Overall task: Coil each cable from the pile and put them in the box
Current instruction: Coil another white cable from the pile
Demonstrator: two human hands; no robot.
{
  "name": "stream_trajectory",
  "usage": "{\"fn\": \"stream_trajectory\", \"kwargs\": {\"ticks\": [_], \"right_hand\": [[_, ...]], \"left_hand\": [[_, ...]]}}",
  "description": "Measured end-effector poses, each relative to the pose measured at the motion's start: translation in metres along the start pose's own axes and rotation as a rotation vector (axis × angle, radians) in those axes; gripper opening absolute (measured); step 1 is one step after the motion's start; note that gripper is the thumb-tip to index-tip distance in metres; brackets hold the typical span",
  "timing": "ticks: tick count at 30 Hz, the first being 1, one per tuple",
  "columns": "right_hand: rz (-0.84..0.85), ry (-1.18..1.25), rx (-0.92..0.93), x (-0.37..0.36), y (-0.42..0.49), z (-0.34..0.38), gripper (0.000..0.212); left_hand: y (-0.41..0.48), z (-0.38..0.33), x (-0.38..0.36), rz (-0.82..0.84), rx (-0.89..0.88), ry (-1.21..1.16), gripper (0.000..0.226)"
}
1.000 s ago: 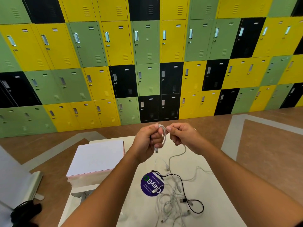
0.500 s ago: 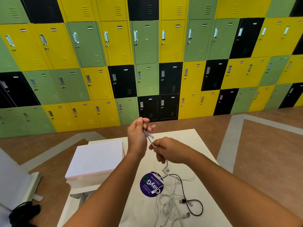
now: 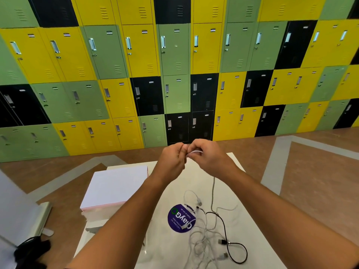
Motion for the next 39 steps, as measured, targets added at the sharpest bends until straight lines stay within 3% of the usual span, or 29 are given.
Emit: {"fn": "stream_trajectory", "kwargs": {"ticks": [4,6,10,17,24,32,39], "right_hand": [[0.0,0.069,-0.003,-0.001,-0.002,-0.011,0.01],[-0.016,0.086,-0.051,0.0,-0.001,-0.019,0.009],[0.01,0.111,-0.09,-0.003,0.001,-0.027,0.006],[-0.025,0.25,-0.056,0.003,0.007,-0.026,0.007],[0.032,0.331,-0.059,0.001,0.006,-0.024,0.009],[0.202,0.529,-0.204,-0.002,-0.002,-0.028,0.016],[0.208,0.478,-0.241,-0.006,-0.006,-0.037,0.019]], "left_hand": [[0.0,0.004,0.003,0.135,0.037,-0.031,0.043],[-0.004,0.006,0.0,0.178,0.115,-0.161,0.046],[-0.019,0.008,-0.008,0.177,0.314,-0.591,0.047],[-0.021,-0.002,-0.012,0.106,0.363,-0.904,0.045],[-0.017,-0.004,-0.011,0.008,0.352,-0.964,0.043],[-0.019,-0.007,-0.017,0.0,0.357,-1.053,0.043],[-0.02,-0.003,-0.02,-0.051,0.387,-1.045,0.044]]}}
Point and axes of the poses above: each hand's wrist, its own y-axis towards the middle knuckle, its own x-axis out of the back of the hand, z = x × y, the point moved 4 cm from there along y, towards the middle knuckle, and after that the axes turned 15 degrees about -x, right-handed, at the moved point
